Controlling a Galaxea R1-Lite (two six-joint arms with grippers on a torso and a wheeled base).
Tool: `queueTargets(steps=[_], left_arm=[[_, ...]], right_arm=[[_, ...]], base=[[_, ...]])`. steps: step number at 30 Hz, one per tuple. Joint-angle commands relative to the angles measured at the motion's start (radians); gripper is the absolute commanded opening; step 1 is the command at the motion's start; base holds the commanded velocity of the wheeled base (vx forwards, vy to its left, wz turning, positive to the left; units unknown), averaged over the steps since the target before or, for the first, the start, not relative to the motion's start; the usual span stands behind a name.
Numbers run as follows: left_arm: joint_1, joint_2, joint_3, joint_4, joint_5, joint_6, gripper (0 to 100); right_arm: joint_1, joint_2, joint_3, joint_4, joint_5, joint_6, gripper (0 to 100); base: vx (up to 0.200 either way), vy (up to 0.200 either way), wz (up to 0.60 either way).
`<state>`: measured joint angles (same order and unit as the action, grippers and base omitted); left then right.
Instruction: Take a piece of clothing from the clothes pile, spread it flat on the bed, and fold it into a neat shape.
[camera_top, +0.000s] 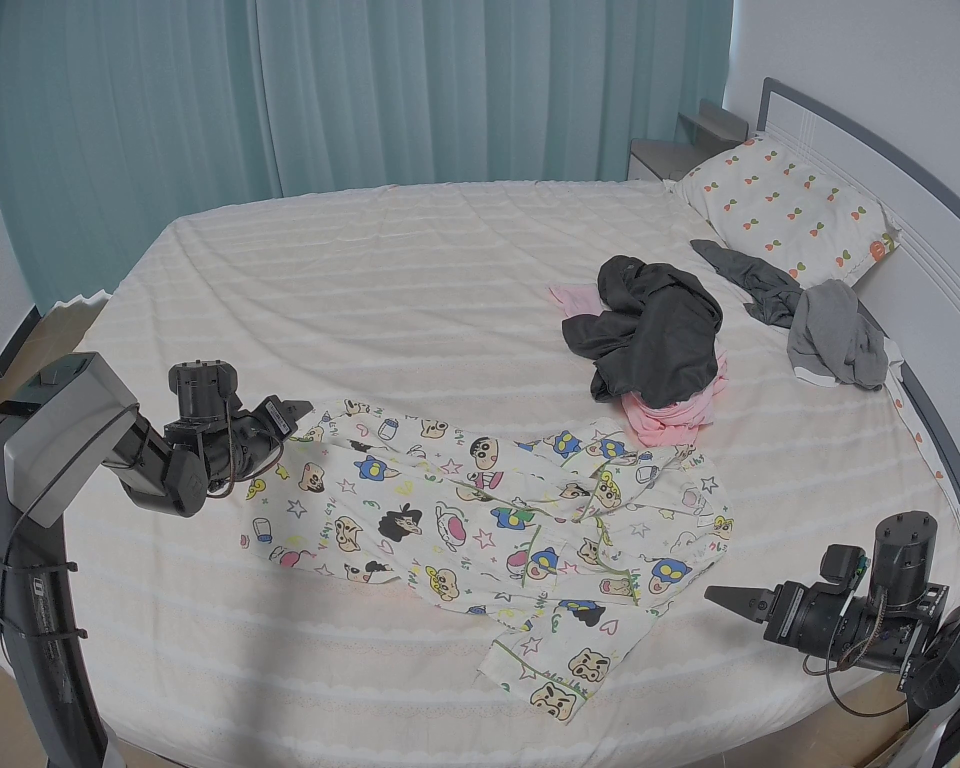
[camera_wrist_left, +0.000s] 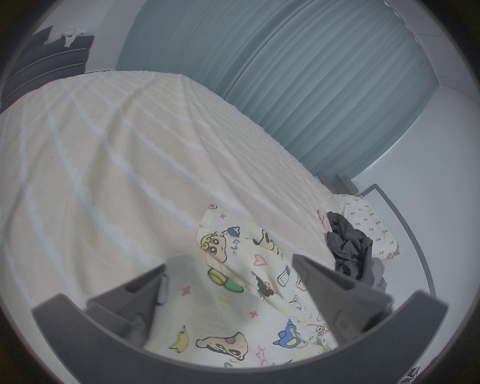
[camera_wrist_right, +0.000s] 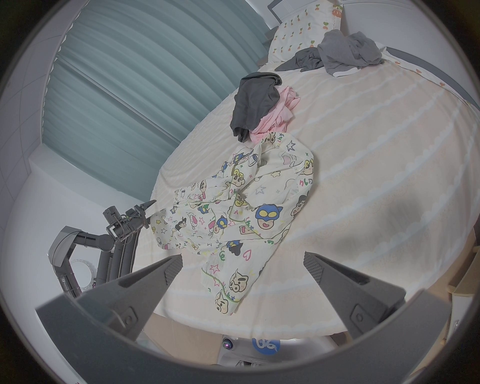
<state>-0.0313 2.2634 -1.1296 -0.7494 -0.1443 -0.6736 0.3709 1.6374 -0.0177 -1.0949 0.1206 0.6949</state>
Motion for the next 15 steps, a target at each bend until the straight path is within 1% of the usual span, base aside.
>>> queueTargets(steps=[1,4,10,14,15], left_arm=[[-0.002,0.019,0.001,0.004,0.002,0.003,100],[0.014,0.024,-0.001,0.005,0.018,0.011,100],[0.113,-0.036,-0.003,0.11,0.015,0.132,100],[0.14,-0.084,0.017,0.127,0.008,0.155,100],[0.149,-0.133,0.071,0.162,-0.037,0.158,100]], right_arm=[[0.0,0.001,0.013,0.0,0.001,0.0,100],[0.0,0.001,0.016,0.0,0.001,0.0,100],[-0.006,0.001,0.018,0.007,0.001,0.0,100],[-0.006,0.001,0.018,0.015,0.002,0.0,100],[-0.006,-0.004,0.018,0.026,0.002,0.0,100]], base=[[0.0,0.0,0.0],[0.0,0.0,0.0],[0.0,0.0,0.0],[0.0,0.0,0.0],[0.0,0.0,0.0]])
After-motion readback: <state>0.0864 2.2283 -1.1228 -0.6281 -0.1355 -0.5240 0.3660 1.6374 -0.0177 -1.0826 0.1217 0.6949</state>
